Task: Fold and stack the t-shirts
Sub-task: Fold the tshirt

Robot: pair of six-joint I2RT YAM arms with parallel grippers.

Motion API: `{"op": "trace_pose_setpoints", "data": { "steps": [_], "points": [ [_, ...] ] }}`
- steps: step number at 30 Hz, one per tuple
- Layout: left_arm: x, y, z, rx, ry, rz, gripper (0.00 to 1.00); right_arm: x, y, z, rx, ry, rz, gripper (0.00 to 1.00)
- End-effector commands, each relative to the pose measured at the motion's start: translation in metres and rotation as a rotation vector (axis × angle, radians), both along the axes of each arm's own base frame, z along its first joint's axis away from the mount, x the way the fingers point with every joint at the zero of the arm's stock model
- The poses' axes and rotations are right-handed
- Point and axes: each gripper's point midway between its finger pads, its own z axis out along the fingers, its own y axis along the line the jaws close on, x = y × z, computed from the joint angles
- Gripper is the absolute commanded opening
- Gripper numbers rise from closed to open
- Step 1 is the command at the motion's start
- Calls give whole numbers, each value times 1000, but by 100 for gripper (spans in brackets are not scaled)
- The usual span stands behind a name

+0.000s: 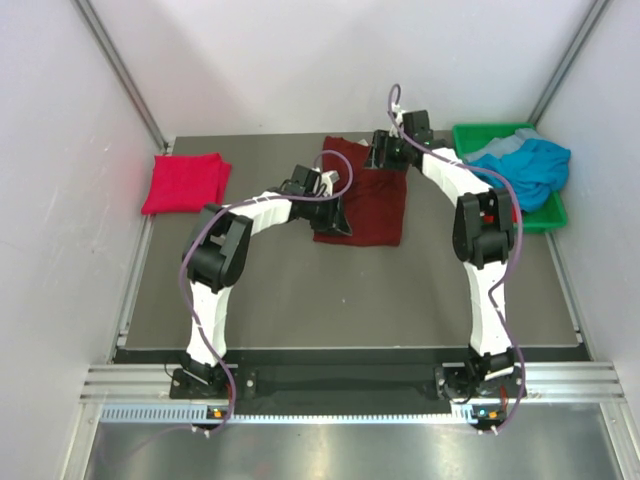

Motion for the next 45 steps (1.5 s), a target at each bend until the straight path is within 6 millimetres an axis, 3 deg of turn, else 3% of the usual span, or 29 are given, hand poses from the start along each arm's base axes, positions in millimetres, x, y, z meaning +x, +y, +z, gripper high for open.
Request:
{"op": "trace_pose_setpoints", "data": {
  "steps": [1,6,8,9,13,17,18,20,22,23,24,25,27,31,37,45],
  "points": [
    [-9,-1,13,15,-30,-28,49,9,-5,106,12,-242,7,62],
    [1,-4,37,-3,-84,-30,49,-19,-6,145,34,-280,35,63],
    [7,-4,54,-20,-114,-25,49,-34,-7,134,35,-233,46,63],
    [8,-4,59,-24,-121,-23,49,-44,-7,141,53,-230,50,63],
    [19,0,70,-34,-145,-6,49,-72,-6,110,71,-128,76,63],
    [28,7,72,-20,-158,9,49,-98,-10,67,64,-3,70,63],
    [32,10,75,-9,-171,20,50,-104,-13,65,66,10,64,63],
    [36,24,73,36,-169,40,54,-121,-17,44,55,75,63,63],
    [43,46,70,109,-172,92,66,-134,-21,38,57,110,61,63],
    [45,53,68,126,-170,108,68,-147,-25,23,52,156,55,63],
    [44,59,66,130,-159,115,68,-153,-28,23,61,169,44,63],
    [46,69,65,130,-149,137,68,-166,-31,6,58,216,38,63],
    [45,82,60,131,-119,165,67,-176,-35,3,77,238,20,63],
    [39,94,51,122,-70,177,67,-202,-41,-21,84,320,0,63],
    [29,98,39,109,-3,175,66,-216,-54,-32,74,360,-25,63],
    [10,95,13,92,94,172,66,-206,-68,-46,59,365,-64,63]
  ]
}}
